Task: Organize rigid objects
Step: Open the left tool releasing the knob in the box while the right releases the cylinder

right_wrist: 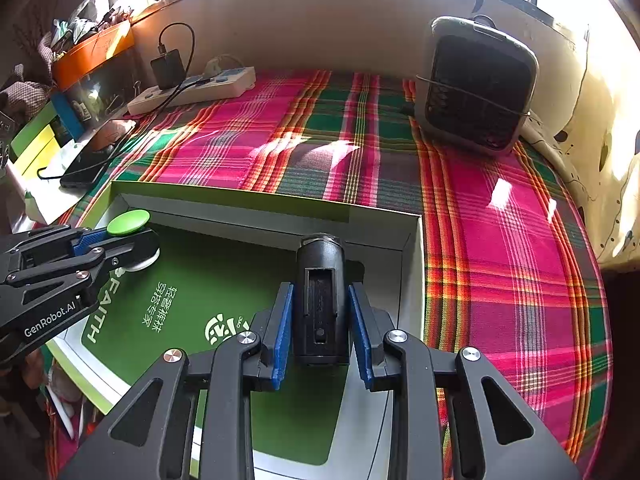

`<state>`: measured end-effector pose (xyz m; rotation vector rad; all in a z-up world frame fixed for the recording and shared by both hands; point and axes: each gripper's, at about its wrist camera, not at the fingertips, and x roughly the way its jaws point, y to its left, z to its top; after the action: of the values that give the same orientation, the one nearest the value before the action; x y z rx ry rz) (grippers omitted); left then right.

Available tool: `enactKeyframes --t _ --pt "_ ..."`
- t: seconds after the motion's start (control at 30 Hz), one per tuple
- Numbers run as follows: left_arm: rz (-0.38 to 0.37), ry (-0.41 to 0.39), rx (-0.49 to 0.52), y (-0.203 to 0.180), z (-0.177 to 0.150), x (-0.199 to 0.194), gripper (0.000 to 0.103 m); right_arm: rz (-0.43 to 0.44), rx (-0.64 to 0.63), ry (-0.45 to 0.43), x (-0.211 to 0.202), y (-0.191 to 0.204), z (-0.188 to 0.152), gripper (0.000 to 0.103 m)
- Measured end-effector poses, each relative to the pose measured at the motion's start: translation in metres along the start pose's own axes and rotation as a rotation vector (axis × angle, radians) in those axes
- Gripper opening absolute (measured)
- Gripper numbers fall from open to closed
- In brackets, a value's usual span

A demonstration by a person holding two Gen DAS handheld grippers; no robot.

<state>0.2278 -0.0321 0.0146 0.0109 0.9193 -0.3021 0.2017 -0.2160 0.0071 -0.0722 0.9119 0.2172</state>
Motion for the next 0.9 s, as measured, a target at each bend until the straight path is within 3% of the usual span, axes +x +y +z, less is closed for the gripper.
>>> enactKeyframes --t 0.37,0.53,0.7,0.9 --pt "-0.028 0.005 -0.009 0.0 -0.001 -0.003 0.022 0.0 0.006 -0.002 -0.001 0.001 -0.002 0.029" --pt "-0.044 0.004 -0.002 -0.003 -0.002 -0.007 0.03 0.013 0.02 -0.004 -0.003 0.0 -0.003 0.031" --pt "-0.021 0.001 0.001 -0.004 -0.005 -0.01 0.045 0.022 0.013 -0.01 -0.006 0.003 -0.005 0.041" --pt "-0.021 0.001 -0.028 0.002 -0.009 -0.016 0.045 0.024 0.028 -0.028 -0.014 0.002 -0.009 0.049"
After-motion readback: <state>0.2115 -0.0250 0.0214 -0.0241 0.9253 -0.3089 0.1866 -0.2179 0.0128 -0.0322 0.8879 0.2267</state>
